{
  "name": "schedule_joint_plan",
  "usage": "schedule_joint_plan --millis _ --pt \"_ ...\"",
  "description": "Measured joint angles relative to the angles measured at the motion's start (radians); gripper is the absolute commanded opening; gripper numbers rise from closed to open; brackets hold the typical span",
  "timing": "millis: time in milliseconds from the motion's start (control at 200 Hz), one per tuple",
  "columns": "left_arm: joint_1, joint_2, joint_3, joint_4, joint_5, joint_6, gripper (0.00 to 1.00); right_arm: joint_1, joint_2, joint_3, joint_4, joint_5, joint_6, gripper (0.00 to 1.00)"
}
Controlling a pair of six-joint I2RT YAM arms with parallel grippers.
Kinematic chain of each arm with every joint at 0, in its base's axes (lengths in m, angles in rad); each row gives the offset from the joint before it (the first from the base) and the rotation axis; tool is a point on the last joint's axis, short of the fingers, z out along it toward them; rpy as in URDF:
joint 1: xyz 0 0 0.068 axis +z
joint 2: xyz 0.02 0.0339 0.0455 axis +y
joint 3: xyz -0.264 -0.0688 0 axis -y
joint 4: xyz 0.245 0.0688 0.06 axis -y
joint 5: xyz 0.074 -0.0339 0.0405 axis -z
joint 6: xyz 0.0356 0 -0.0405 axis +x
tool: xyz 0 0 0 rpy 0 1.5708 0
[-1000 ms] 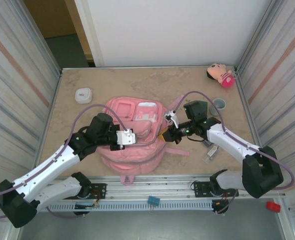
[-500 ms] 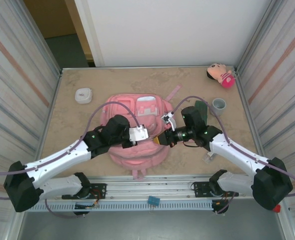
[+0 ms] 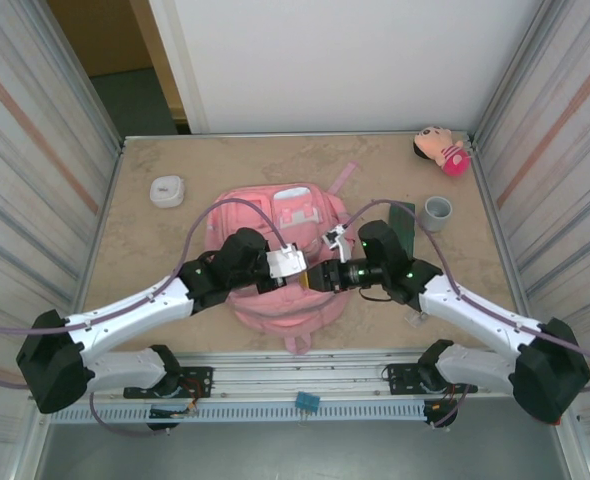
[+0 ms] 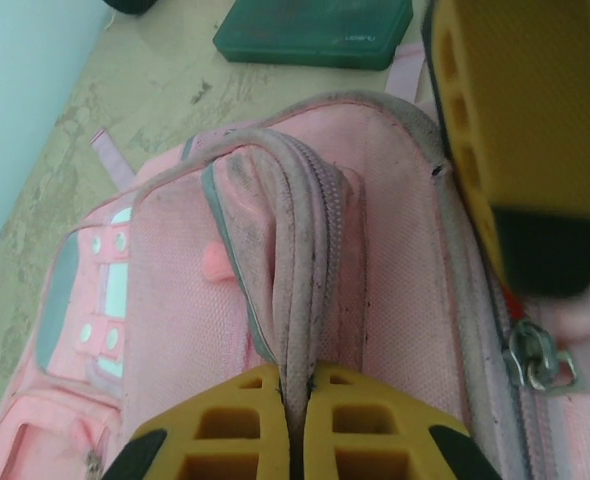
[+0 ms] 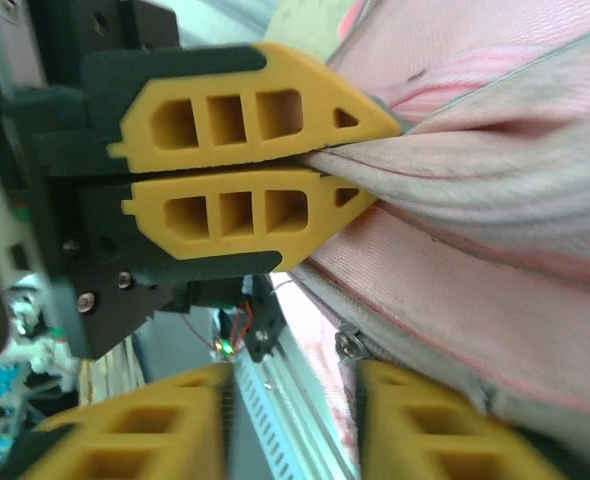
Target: Pack the student bag
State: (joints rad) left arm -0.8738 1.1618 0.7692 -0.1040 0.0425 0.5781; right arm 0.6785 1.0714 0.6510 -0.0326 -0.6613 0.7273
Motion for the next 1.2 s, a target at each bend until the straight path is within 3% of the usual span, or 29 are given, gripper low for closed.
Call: schedule_joint_plan --millis 175,396,461,516,596,661,752,867,1062,1203 --pt "0.055 -0.071 -0.068 0.035 0.120 0.023 0.00 -0.162 -0.105 -0.067 -0.012 0.014 0.160 0.66" --pt "0.061 -0.085 -0.089 0.049 0.194 0.054 0.00 -0.165 -0.021 -0.085 0.109 0.003 0.355 0.61" --pt "0.063 -0.085 -0.089 0.050 0.199 0.053 0.00 -0.158 0.009 -0.087 0.154 0.007 0.410 0.50" --pt "0.063 -0.085 -0.089 0.049 0.197 0.050 0.02 -0.149 0.026 -0.087 0.184 0.014 0.454 0.34" --pt "0.060 -0.085 -0.085 0.031 0.175 0.021 0.24 -0.134 0.040 -0.089 0.243 0.029 0.497 0.01" --pt "0.040 -0.085 -0.062 0.000 0.142 -0.026 0.45 -0.126 0.046 -0.094 0.278 0.045 0.539 0.00" --pt "-0.024 -0.086 0.025 -0.080 0.066 -0.159 0.54 -0.116 0.053 -0.104 0.301 0.076 0.565 0.00" --pt "-0.110 -0.101 0.164 -0.220 -0.055 -0.432 0.59 -0.105 0.054 -0.105 0.312 0.109 0.575 0.00" --pt "-0.267 -0.109 0.271 -0.468 -0.209 -0.990 0.59 -0.083 0.054 -0.105 0.318 0.142 0.575 0.00" --pt "-0.329 -0.029 0.281 -0.605 -0.254 -1.300 0.57 -0.078 0.053 -0.104 0.318 0.147 0.574 0.00"
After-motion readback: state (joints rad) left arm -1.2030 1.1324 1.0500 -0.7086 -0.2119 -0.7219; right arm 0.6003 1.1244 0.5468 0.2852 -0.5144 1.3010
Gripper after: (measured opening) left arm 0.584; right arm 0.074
